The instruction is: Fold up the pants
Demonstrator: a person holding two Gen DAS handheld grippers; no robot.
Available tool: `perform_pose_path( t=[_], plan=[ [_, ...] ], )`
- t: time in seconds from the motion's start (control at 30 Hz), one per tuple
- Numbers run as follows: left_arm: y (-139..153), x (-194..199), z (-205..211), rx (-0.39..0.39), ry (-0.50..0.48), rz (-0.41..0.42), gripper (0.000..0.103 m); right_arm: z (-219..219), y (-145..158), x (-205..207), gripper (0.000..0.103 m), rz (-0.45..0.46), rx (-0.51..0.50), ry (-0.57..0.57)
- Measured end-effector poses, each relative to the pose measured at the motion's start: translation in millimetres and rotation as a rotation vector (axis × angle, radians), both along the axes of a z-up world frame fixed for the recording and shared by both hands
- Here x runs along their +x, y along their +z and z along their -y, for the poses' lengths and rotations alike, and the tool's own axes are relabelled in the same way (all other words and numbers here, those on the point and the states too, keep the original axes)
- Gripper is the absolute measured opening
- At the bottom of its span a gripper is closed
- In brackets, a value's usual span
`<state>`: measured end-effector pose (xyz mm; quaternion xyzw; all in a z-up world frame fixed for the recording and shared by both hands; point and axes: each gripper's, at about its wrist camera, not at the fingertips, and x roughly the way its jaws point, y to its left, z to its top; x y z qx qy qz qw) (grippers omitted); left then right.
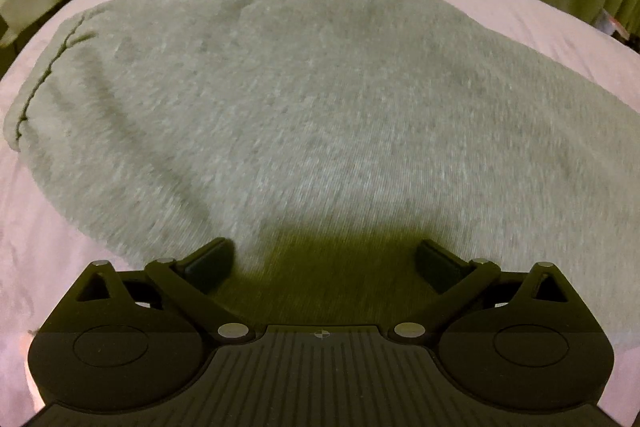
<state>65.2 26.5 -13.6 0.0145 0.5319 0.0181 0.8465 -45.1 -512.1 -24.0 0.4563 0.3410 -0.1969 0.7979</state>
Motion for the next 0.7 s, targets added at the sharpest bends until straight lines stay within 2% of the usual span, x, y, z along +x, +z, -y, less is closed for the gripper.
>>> perform_pose_path(
  t=[0.17,0.3,0.37,0.43,0.47,0.57,0.6,0.63,0.7],
  plan=[
    [1,-5,-2,-0.001,0.016,0.001,0.102,8,0,-1,0.099,0.016,0.034,0.019],
    [4,-8,-1,0.004,0.017,0.0,0.102,31,-1,-27,0.098,0.114,0.094,-0.014],
    [5,-8,-1,0.005,0.018,-0.002,0.102,47,6,-54,0.098,0.152,0.029,-0.084],
    [3,-6,-1,0.005,0.019,-0.005,0.102,59,16,-82,0.098,0.117,-0.112,-0.159],
    [3,-5,-1,0.004,0.02,-0.006,0.103,61,23,-95,0.099,0.077,-0.208,-0.191],
    [1,-2,-2,-0.005,0.029,-0.007,0.103,58,38,-113,0.099,-0.047,-0.405,-0.21],
    [1,-1,-2,-0.009,0.034,-0.007,0.103,56,42,-117,0.099,-0.052,-0.425,-0.2],
    [0,-1,-3,-0.012,0.038,-0.007,0.103,55,45,-120,0.099,-0.017,-0.409,-0.183],
    [0,0,-2,-0.011,0.042,-0.007,0.103,55,45,-120,0.099,0.079,-0.304,-0.132]
  ],
)
